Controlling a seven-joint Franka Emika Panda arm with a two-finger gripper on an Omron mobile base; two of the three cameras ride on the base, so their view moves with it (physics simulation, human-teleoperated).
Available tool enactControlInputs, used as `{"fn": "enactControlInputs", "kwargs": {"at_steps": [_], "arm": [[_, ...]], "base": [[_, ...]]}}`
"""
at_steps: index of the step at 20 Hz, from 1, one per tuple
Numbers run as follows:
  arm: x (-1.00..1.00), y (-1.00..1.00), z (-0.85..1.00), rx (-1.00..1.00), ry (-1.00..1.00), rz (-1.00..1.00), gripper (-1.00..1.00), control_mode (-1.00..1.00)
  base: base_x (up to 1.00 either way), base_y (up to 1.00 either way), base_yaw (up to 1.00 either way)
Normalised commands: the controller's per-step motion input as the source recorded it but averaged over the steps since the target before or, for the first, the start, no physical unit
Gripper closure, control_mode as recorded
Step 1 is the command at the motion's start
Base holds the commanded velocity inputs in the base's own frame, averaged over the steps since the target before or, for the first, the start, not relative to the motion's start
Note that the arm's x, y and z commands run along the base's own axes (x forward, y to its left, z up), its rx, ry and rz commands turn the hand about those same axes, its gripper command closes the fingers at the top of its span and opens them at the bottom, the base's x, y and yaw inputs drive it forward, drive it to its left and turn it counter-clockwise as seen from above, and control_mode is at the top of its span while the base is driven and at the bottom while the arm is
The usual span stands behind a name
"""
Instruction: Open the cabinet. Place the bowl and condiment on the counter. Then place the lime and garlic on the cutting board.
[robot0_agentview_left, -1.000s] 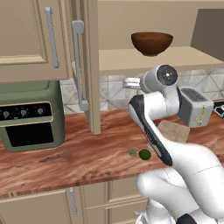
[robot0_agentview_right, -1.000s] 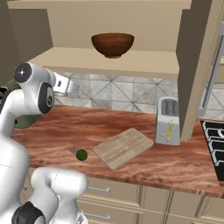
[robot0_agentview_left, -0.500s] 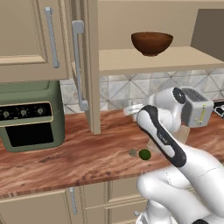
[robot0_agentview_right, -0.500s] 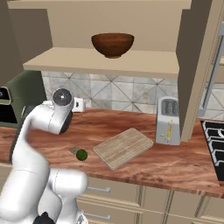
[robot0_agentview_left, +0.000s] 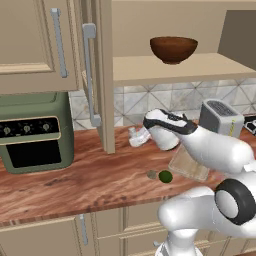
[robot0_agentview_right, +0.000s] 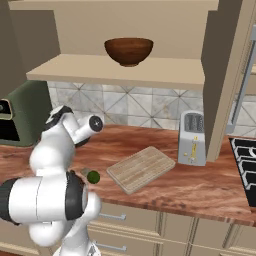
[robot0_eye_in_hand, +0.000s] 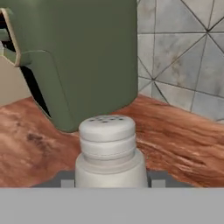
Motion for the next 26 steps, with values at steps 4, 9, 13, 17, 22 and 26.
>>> {"fn": "enactControlInputs", "kwargs": {"at_steps": [4, 9, 13, 17, 22, 26], "arm": [[0.69, 0.63, -0.35, 0.00, -0.03, 0.32, 1.00, -1.00], [0.81, 0.60, -0.09, 0.00, 0.00, 0.26, 1.00, -1.00], [0.79, 0.47, -0.21, 0.00, 0.00, 0.21, 1.00, -1.00], [0.64, 0.42, -0.35, 0.00, 0.00, 0.19, 1.00, -1.00], [0.46, 0.34, -0.46, 0.02, 0.04, 0.11, 1.00, -1.00], [0.39, 0.06, -0.40, 0.14, 0.15, 0.03, 1.00, -1.00]], "base": [[0.00, 0.00, 0.00], [0.00, 0.00, 0.00], [0.00, 0.00, 0.00], [0.00, 0.00, 0.00], [0.00, 0.00, 0.00], [0.00, 0.00, 0.00]]}}
